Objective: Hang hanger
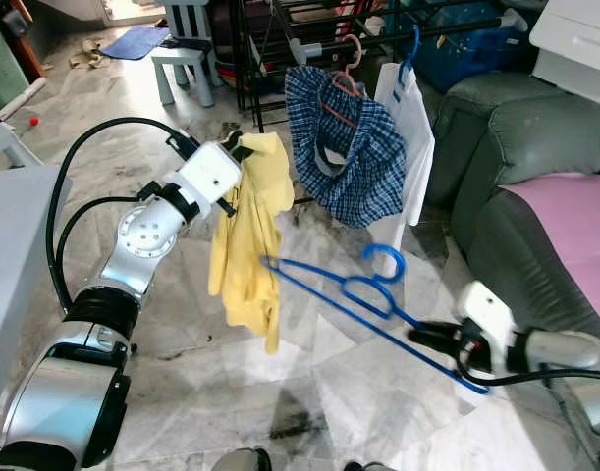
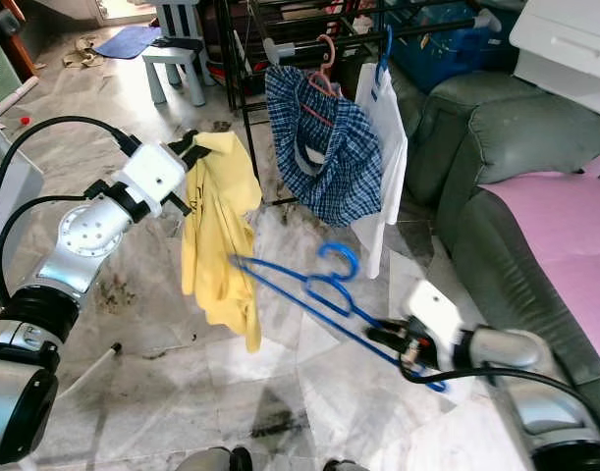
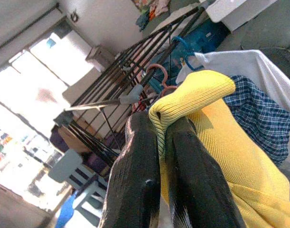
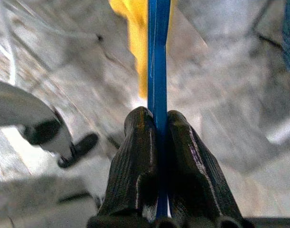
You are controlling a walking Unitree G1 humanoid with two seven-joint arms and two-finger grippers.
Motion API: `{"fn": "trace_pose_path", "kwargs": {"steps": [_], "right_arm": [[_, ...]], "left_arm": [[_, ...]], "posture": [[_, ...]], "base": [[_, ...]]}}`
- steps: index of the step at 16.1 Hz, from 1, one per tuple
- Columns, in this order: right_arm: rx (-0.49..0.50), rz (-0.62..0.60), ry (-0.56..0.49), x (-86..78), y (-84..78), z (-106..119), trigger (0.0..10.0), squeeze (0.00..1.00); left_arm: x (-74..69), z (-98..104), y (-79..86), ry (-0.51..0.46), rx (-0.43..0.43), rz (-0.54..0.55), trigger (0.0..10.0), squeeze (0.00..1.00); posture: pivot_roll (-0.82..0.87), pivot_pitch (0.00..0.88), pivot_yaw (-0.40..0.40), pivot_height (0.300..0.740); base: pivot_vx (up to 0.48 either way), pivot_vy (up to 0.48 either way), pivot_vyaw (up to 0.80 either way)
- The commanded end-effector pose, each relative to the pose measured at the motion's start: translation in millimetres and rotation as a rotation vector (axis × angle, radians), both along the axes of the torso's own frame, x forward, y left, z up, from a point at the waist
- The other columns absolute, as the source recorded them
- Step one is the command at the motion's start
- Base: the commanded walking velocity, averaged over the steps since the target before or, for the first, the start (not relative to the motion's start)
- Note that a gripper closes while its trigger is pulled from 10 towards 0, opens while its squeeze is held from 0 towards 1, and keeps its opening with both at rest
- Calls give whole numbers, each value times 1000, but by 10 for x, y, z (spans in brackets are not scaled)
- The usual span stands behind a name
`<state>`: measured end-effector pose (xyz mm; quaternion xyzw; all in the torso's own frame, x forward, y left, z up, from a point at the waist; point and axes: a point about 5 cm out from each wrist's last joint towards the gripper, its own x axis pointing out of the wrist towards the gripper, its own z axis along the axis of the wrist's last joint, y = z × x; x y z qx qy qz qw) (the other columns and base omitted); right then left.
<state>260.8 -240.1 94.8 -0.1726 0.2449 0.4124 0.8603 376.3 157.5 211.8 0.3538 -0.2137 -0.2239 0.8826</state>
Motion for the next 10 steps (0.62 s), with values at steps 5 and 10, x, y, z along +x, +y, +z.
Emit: {"fn": "trace_pose_path", "kwargs": {"steps": [5, 10], "right_arm": [[-45, -25, -34, 60, -99, 75, 10000, 0], [-72, -103, -152, 221, -188, 182, 10000, 0]], "left_arm": [[-20, 117, -42, -134, 110, -25, 10000, 0], [-69, 79, -148, -164, 106, -79, 10000, 0]], "posture": [[-52, 97, 61, 740], [-53, 98, 60, 740]], "base": [[0, 0, 0], [0, 0, 0]]}}
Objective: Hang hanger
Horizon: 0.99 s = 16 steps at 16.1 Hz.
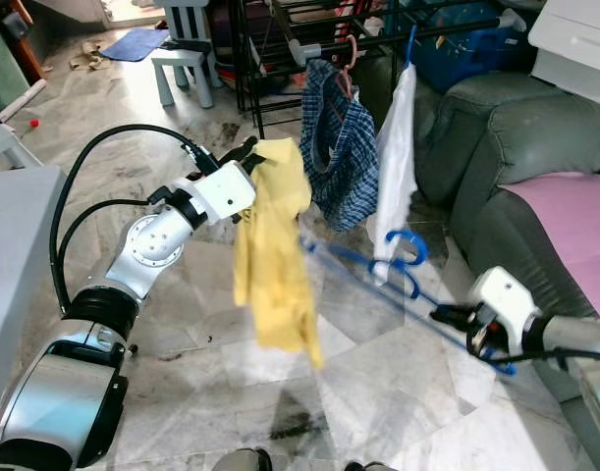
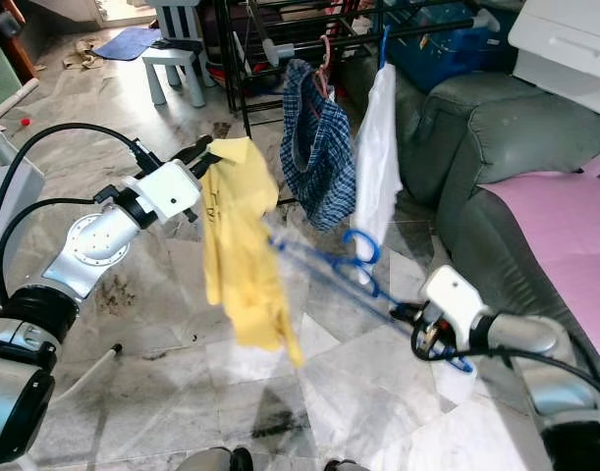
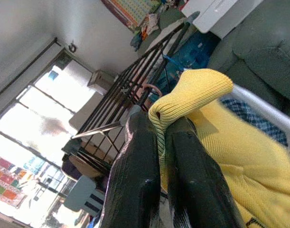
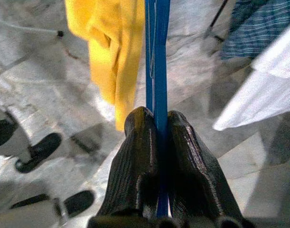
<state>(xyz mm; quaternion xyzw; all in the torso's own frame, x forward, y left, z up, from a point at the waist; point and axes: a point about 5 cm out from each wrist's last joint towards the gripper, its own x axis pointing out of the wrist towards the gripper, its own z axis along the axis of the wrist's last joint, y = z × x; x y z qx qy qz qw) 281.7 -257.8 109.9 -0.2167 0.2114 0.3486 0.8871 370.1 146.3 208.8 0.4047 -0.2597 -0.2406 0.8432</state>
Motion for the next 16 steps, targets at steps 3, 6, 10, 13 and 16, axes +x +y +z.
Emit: {"fn": "trace_pose_path", "kwargs": {"steps": [3, 6, 10, 13, 16], "right_arm": [[-8, -62, -92, 124, -23, 87, 10000, 0], [1, -36, -92, 136, 24, 67, 10000, 0], [42, 10, -53, 60, 25, 83, 10000, 0], [67, 77, 48, -91, 4, 55, 10000, 0], [50, 124, 108, -169, 14, -2, 10000, 0]], "left_arm": [[-35, 68, -96, -61, 26, -59, 10000, 0], [-36, 92, -138, -76, 23, -75, 10000, 0], [-34, 86, -194, -88, 21, -83, 10000, 0], [-50, 40, -219, -68, 4, -95, 10000, 0], [-67, 2, -244, -65, -1, -100, 10000, 0]], "posture": [[-52, 95, 58, 740], [-48, 94, 58, 740], [-55, 96, 61, 740], [-58, 104, 59, 740], [-56, 107, 53, 740]], "base": [[0, 0, 0], [0, 0, 0], [0, 0, 0], [0, 0, 0], [0, 0, 0]]}}
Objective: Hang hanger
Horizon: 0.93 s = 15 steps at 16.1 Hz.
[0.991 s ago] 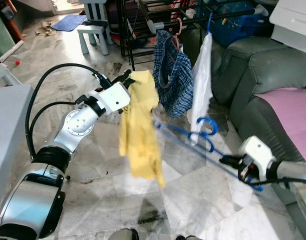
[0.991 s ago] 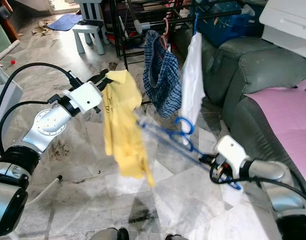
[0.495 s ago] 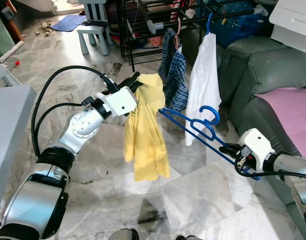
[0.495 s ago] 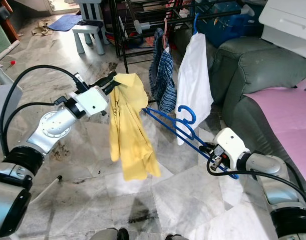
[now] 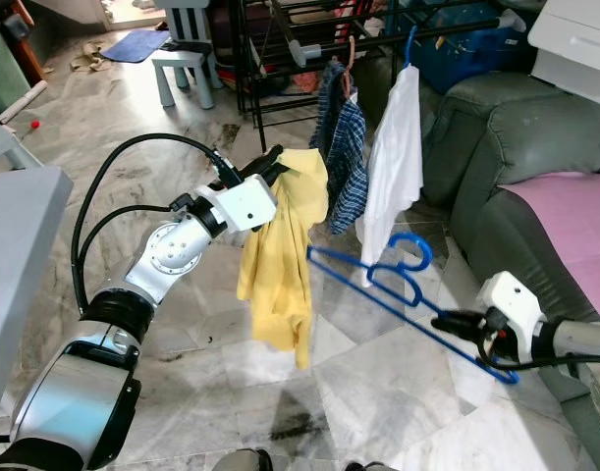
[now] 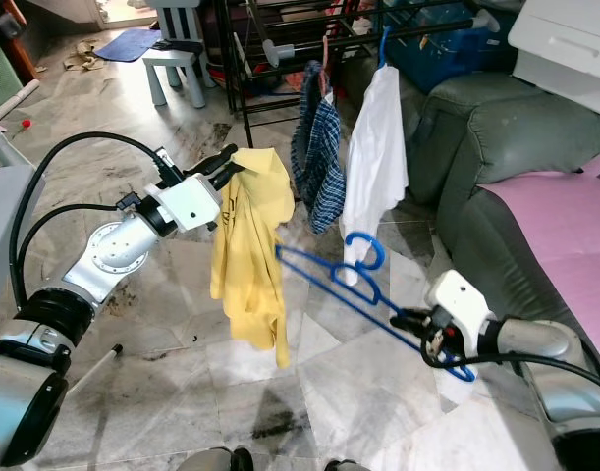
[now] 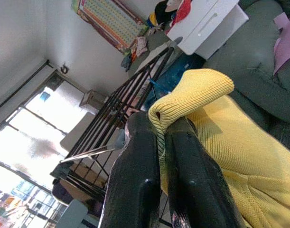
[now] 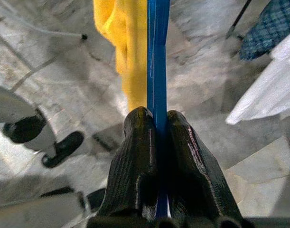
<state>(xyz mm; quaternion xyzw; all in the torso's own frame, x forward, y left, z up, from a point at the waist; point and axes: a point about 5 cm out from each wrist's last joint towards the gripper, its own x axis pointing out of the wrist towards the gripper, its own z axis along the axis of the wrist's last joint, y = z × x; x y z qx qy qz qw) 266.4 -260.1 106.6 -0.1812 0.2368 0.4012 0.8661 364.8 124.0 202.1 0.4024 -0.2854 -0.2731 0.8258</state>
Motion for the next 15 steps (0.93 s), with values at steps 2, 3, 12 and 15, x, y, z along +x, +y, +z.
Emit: {"fn": "trace_pose_path", "kwargs": {"steps": [2, 3, 12, 15], "right_arm": [[-3, 36, 20, -18, 32, 29, 10000, 0], [-16, 28, 11, -6, 32, 24, 10000, 0], [142, -109, -31, 285, 368, -209, 10000, 0], [217, -159, 36, 292, 436, -357, 10000, 0]], "left_arm": [[-16, 58, -13, -37, -23, -10, 10000, 0], [-35, 66, -24, -25, -68, -24, 10000, 0], [-684, -165, -616, 151, -344, -282, 10000, 0], [-884, -190, -911, 217, -329, -421, 10000, 0]], "posture": [[-58, 108, 52, 740], [-60, 110, 52, 740], [-24, 119, 15, 740], [-24, 119, 15, 740]], "base": [[0, 0, 0], [0, 0, 0], [0, 0, 0], [0, 0, 0]]}}
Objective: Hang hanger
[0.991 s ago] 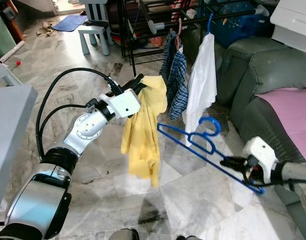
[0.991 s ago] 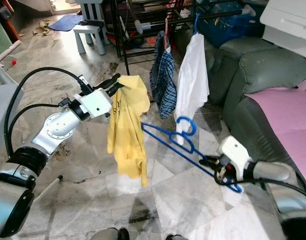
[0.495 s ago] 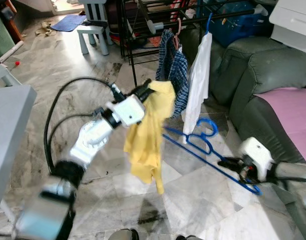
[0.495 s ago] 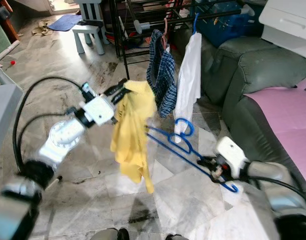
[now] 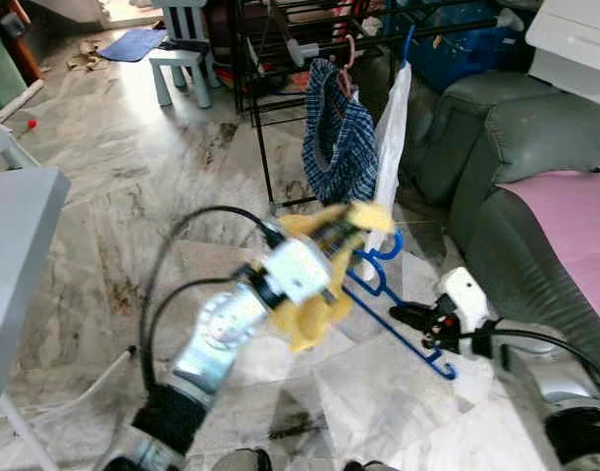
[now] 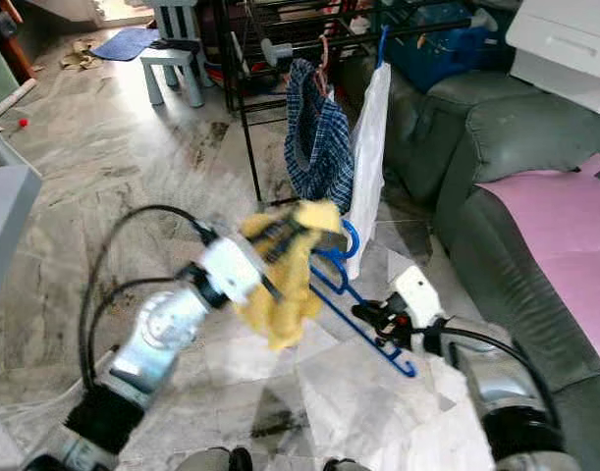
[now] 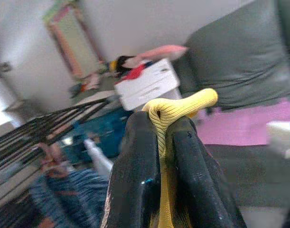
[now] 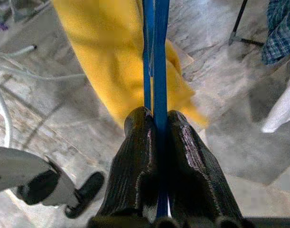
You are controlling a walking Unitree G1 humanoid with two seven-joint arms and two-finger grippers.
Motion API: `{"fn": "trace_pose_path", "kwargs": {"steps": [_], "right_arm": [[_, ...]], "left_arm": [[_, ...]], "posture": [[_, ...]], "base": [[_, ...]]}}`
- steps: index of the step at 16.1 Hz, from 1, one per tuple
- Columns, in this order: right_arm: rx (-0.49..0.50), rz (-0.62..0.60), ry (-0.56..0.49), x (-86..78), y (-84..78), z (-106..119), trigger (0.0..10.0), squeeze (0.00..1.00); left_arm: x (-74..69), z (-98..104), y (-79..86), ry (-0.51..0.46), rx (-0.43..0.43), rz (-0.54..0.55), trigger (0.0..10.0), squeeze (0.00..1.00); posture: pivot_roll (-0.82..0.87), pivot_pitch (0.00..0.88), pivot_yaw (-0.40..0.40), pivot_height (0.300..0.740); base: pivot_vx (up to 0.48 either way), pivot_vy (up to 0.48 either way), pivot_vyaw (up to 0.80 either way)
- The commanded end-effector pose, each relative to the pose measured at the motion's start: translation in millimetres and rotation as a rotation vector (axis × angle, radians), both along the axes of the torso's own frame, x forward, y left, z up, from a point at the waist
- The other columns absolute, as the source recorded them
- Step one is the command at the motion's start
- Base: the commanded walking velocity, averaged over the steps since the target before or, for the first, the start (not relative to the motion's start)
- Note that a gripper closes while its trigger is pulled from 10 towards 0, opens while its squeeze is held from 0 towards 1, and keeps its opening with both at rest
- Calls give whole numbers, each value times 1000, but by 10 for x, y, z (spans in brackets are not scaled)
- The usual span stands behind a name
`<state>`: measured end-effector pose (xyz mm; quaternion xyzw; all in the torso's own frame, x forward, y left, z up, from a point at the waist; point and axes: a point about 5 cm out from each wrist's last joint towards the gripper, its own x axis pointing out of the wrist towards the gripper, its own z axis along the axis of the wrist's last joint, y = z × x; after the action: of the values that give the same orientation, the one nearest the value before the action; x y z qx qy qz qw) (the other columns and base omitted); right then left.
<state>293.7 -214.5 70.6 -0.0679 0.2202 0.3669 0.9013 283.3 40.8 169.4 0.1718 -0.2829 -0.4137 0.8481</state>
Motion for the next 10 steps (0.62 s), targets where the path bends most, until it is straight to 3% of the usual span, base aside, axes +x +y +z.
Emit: {"fn": "trace_pose_path", "kwargs": {"steps": [1, 3, 5, 6, 10], "right_arm": [[10, -34, 12, 20, -19, -27, 10000, 0], [-41, -199, -30, 131, -101, -79, 10000, 0], [-45, -343, -92, 242, -193, -3, 10000, 0], [-43, -476, -178, 347, -299, 131, 10000, 0], [-33, -585, -300, 467, -408, 348, 10000, 0]], "left_arm": [[-103, 136, -126, -40, -16, -88, 10000, 0], [-220, 120, -237, -48, 45, -167, 10000, 0], [-254, 74, -246, -38, 78, -190, 10000, 0], [-251, -11, -189, -25, 129, -186, 10000, 0], [-203, -172, -62, -12, 225, -140, 10000, 0]], "posture": [[-24, 119, 15, 740], [-20, 120, 18, 740], [-19, 121, 20, 740], [-22, 124, 22, 740], [-25, 127, 20, 740]], "base": [[0, 0, 0], [0, 0, 0], [0, 0, 0], [0, 0, 0], [0, 0, 0]]}}
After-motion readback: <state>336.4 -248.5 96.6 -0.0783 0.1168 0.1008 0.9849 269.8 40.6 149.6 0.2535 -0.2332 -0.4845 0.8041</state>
